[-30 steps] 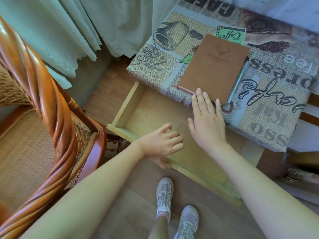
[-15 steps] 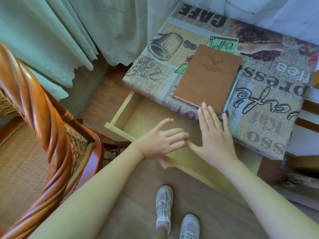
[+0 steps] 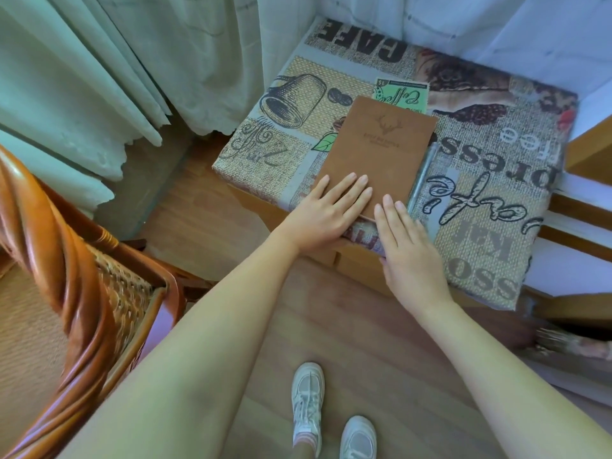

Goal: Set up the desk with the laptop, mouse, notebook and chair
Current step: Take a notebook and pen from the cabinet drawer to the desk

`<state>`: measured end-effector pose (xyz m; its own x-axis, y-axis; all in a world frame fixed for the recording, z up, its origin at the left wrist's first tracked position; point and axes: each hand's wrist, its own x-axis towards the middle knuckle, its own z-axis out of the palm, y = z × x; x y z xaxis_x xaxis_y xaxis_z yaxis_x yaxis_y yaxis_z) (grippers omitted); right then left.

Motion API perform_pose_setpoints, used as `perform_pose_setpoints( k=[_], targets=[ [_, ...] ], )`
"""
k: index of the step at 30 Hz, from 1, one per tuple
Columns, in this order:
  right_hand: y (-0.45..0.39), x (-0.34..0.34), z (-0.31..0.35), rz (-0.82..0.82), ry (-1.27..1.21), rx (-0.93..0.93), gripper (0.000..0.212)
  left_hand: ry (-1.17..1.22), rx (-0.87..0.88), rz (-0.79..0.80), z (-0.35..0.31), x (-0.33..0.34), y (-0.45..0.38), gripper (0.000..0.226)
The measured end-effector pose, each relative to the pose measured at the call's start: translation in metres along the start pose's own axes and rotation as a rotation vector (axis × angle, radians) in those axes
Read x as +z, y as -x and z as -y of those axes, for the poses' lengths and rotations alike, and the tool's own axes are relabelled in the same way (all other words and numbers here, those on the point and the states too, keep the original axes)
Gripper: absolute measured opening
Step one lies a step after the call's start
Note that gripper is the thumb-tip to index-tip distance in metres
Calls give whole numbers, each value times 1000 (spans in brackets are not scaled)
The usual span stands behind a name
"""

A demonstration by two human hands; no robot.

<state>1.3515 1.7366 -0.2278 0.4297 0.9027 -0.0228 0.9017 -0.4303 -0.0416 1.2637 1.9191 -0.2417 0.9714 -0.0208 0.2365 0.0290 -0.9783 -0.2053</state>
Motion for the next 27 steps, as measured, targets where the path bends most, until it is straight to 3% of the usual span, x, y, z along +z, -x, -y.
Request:
perform_pose_setpoints(
  k=[3,9,14,18,27],
  targets=[
    [1,5,-2,-49,-59,-6,89,-20,20,66,2,-1,2,73],
    [1,11,-3,-159,-38,-36,70,-45,17,31,-3,-1,2,60],
    [-1,17,-3,-184,1,-27,56,-36,-21,5,-5,4,2,70],
    [-1,19,0,-207,27,-14,56,39,-33,42,-3,4,4,89],
    [-8,9,15,-135,6,95,77,100,51,-37,14,8,-7,91]
  ],
)
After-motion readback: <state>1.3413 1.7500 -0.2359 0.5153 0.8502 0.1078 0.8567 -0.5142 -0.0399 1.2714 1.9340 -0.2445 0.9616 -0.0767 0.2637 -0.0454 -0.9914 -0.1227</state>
